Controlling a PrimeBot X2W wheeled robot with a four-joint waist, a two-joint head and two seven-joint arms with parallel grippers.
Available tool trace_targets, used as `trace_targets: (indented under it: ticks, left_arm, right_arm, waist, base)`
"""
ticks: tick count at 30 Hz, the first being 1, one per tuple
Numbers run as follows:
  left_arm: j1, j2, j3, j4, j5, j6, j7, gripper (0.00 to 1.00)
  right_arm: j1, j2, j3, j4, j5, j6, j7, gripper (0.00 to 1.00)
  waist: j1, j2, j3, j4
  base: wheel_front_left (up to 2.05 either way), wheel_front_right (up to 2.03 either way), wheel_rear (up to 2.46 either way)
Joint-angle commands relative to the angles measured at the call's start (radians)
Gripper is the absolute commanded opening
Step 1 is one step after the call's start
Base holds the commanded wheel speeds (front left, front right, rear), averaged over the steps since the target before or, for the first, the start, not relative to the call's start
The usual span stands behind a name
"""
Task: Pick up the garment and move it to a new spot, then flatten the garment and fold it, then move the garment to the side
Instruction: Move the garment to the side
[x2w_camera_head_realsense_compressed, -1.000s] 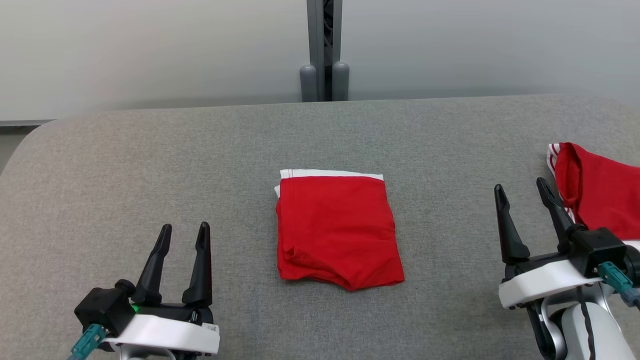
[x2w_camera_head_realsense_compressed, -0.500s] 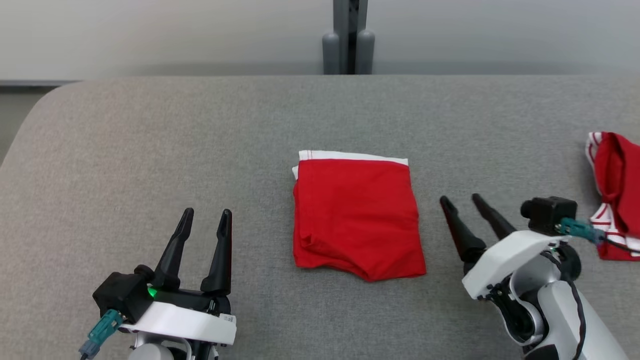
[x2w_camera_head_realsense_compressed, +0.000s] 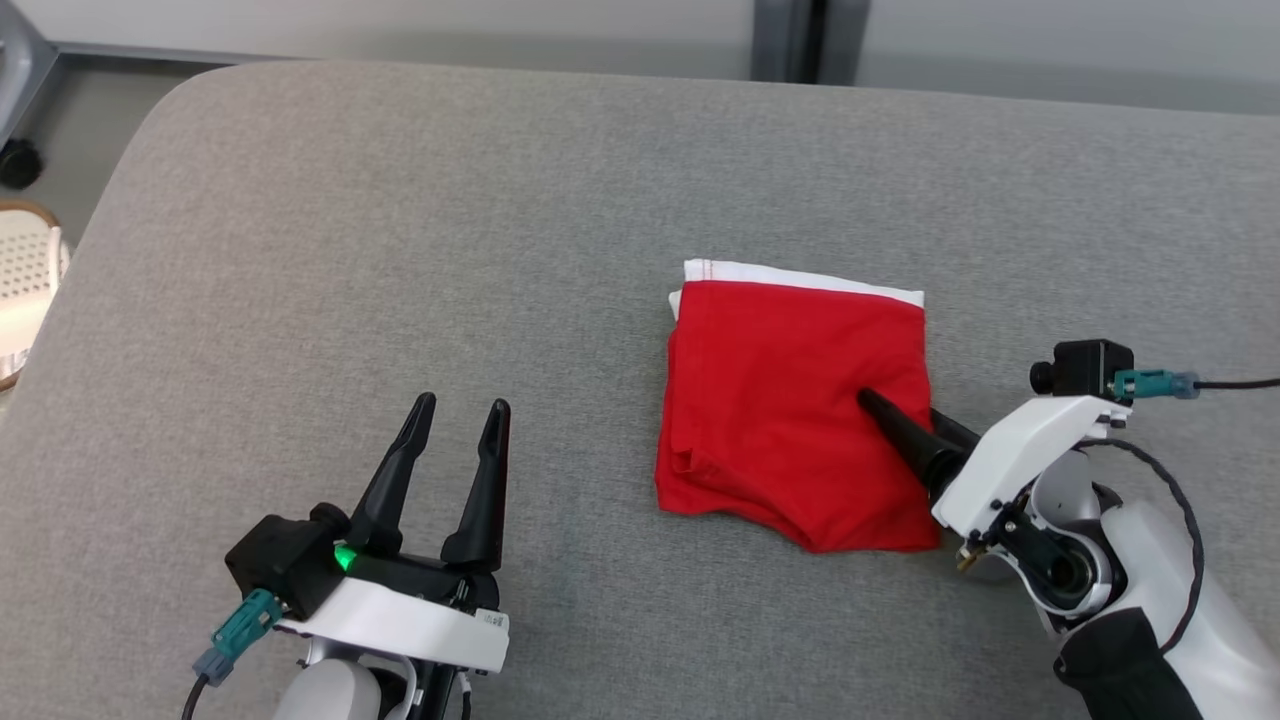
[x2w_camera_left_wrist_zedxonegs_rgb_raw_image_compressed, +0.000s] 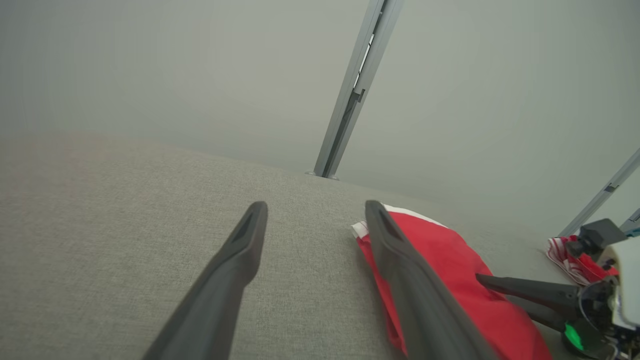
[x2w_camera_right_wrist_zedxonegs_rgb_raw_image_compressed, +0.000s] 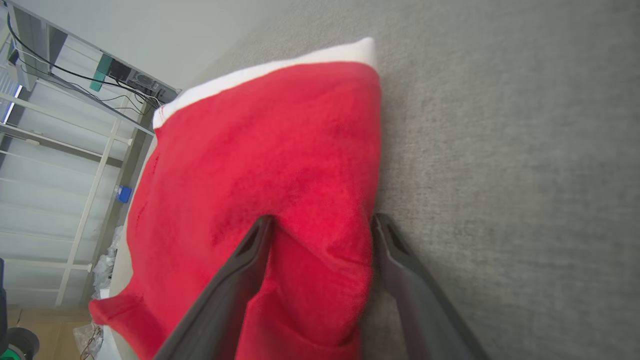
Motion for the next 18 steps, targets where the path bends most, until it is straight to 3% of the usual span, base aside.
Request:
trace_targets:
  ticks: [1,11,18]
  left_arm:
    - [-0.022,0.004,-0.002,-0.003,-0.003,-0.001,-0.003,1.0]
    - [-0.034,0.004,-0.022,-0.004,0.007,0.009,-0.003,1.0]
    - [-0.038,0.004,-0.029,-0.007,0.008,0.008,-0.003,1.0]
  right_arm:
    - [-0.01,-0.008,0.002,0.013,0.017,0.001,0.008,1.0]
    - [-0.058,-0.012,0.059,0.052,0.126,0.001,0.044,1.0]
    - [-0.082,-0.025,0.118,0.098,0.141,0.001,0.053,1.0]
  waist:
    - [0.0,0.0,0.014,0.02]
    - [0.0,0.0,0.04,0.07]
    - [0.0,0.0,0.051,0.087]
  base:
    - [0.0,0.0,0.0]
    - [0.0,0.0,0.0]
    - [0.0,0.0,0.0]
